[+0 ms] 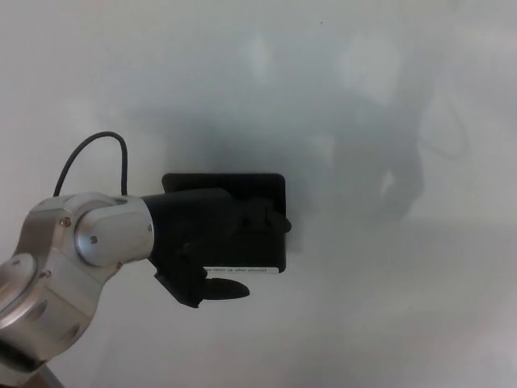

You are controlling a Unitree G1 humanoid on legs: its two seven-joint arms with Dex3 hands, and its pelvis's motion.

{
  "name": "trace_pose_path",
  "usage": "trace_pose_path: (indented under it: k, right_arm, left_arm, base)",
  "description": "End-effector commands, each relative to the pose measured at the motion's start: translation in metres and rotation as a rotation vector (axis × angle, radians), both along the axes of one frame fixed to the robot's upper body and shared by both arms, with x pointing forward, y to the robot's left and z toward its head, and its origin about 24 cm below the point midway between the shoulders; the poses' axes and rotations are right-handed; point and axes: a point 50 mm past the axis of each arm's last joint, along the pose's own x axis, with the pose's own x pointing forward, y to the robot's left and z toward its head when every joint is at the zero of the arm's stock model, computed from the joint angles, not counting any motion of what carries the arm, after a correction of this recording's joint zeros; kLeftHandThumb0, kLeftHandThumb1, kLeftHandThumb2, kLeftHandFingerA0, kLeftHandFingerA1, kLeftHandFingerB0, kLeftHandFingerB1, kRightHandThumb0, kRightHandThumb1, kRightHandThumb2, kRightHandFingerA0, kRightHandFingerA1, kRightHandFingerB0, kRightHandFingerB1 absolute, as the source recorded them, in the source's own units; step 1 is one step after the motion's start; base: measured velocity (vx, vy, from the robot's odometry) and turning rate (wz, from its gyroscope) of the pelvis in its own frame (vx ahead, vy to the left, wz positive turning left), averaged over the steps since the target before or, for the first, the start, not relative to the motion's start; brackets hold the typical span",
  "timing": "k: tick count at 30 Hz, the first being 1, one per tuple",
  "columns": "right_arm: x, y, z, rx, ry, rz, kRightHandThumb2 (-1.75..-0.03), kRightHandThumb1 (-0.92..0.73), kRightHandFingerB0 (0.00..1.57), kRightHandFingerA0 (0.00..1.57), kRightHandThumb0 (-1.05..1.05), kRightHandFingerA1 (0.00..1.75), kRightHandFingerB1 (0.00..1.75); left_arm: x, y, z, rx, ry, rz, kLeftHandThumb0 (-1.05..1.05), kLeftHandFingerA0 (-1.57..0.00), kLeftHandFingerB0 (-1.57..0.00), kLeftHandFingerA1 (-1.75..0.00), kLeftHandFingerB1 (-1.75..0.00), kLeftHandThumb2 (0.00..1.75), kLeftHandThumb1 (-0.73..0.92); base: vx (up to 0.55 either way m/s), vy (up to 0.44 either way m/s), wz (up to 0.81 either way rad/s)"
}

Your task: A magnetic marker holder is on the left hand side of the white board, the robot put the index and middle finger into the opening of the container and pull off the magnetic holder and hand it to a human on the left hand side.

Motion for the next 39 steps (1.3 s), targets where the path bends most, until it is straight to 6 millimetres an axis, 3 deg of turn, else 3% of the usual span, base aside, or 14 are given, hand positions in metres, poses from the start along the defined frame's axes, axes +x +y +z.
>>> trace_pose_path:
  k: [1,2,3,4,22,23,24,26,27,33,34,36,37,39]
  right_arm:
    - [0.0,-0.005,0.001,-0.012,-0.008,-0.004,-0.59,-0.65,0.45,0.86,-0.48,0.67,0.53]
    - [0.0,-0.004,0.001,-0.013,-0.009,-0.002,-0.59,-0.65,0.45,0.86,-0.47,0.67,0.54]
    - [0.0,-0.004,0.001,-0.013,-0.011,0.0,-0.59,-0.65,0.45,0.86,-0.47,0.67,0.54]
    - [0.0,-0.004,0.001,-0.012,-0.01,0.001,-0.59,-0.65,0.45,0.85,-0.46,0.68,0.54]
    - [-0.001,-0.006,0.001,-0.013,-0.005,-0.011,-0.59,-0.64,0.46,0.86,-0.45,0.68,0.53]
    - [-0.001,-0.006,0.001,-0.012,-0.004,-0.011,-0.59,-0.65,0.45,0.85,-0.47,0.67,0.53]
    - [-0.001,-0.007,0.001,-0.012,-0.003,-0.01,-0.59,-0.65,0.45,0.85,-0.47,0.67,0.53]
    - [-0.001,-0.007,0.001,-0.008,-0.004,-0.012,-0.59,-0.64,0.45,0.85,-0.46,0.67,0.53]
    - [-0.002,-0.006,0.0,-0.006,-0.003,-0.013,-0.59,-0.64,0.45,0.85,-0.45,0.67,0.52]
    - [-0.001,-0.006,0.001,-0.01,-0.005,-0.014,-0.59,-0.64,0.45,0.85,-0.45,0.67,0.53]
    - [-0.001,-0.005,0.0,-0.012,-0.005,-0.013,-0.59,-0.64,0.45,0.85,-0.46,0.67,0.53]
    - [-0.001,-0.005,0.0,-0.012,-0.005,-0.012,-0.59,-0.64,0.45,0.85,-0.46,0.67,0.53]
    - [-0.001,-0.005,0.001,-0.009,-0.005,-0.011,-0.59,-0.65,0.45,0.85,-0.46,0.67,0.52]
    - [-0.001,-0.005,0.001,-0.004,-0.006,-0.012,-0.59,-0.64,0.45,0.85,-0.45,0.67,0.54]
  left_arm:
    - [0.0,0.008,-0.001,0.058,0.039,0.044,-0.51,-0.27,-0.03,-0.35,-0.24,0.61,0.72]
    - [0.0,0.008,0.001,0.05,0.043,0.05,-0.31,0.0,0.0,-0.48,-0.5,1.05,0.57]
    - [0.0,0.008,0.002,0.039,0.05,0.057,-0.31,0.0,0.0,-0.48,-0.5,1.05,0.57]
    - [0.0,0.008,0.003,0.035,0.046,0.059,-0.51,-0.16,-0.05,-0.35,-0.18,0.64,0.7]
    - [0.003,0.015,0.034,0.038,-0.08,0.079,-0.48,-0.15,-0.06,-0.34,-0.19,0.63,0.68]
    - [0.004,0.014,0.033,0.067,-0.087,0.085,-0.53,0.0,0.0,-0.42,-0.28,0.86,0.51]
    - [0.005,0.013,0.032,0.099,-0.092,0.092,-0.53,0.0,0.0,-0.42,-0.28,0.86,0.51]
    - [0.006,0.012,0.031,0.116,-0.088,0.098,-0.54,-0.03,0.0,-0.43,-0.27,0.84,0.49]
    - [0.007,0.011,0.029,0.145,-0.084,0.101,-0.55,-0.09,-0.06,-0.3,-0.18,0.69,0.69]
    - [0.011,0.004,0.023,0.194,-0.071,0.096,-0.52,-0.05,-0.02,-0.29,-0.24,0.61,0.71]
    - [0.012,0.003,0.02,0.184,-0.051,0.1,-0.53,0.0,0.0,-0.34,-0.25,0.85,0.51]
    - [0.012,0.002,0.019,0.181,-0.042,0.102,-0.53,0.0,0.0,-0.34,-0.25,0.85,0.51]
    - [0.012,0.0,0.017,0.185,-0.042,0.098,-0.54,-0.06,-0.05,-0.29,-0.18,0.68,0.69]
    - [0.012,-0.002,0.015,0.188,-0.036,0.095,-0.53,-0.15,-0.02,-0.33,-0.24,0.61,0.71]
  base:
    - [0.0,0.0,0.0]
    - [0.0,0.0,0.0]
    - [0.0,0.0,0.0]
    - [0.0,0.0,0.0]
    - [0.0,0.0,0.0]
    - [0.0,0.0,0.0]
    - [0.0,0.0,0.0]
    - [0.0,0.0,0.0]
    - [0.0,0.0,0.0]
    - [0.0,0.0,0.0]
    - [0.0,0.0,0.0]
    - [0.0,0.0,0.0]
    - [0.0,0.0,0.0]
    - [0.0,0.0,0.0]
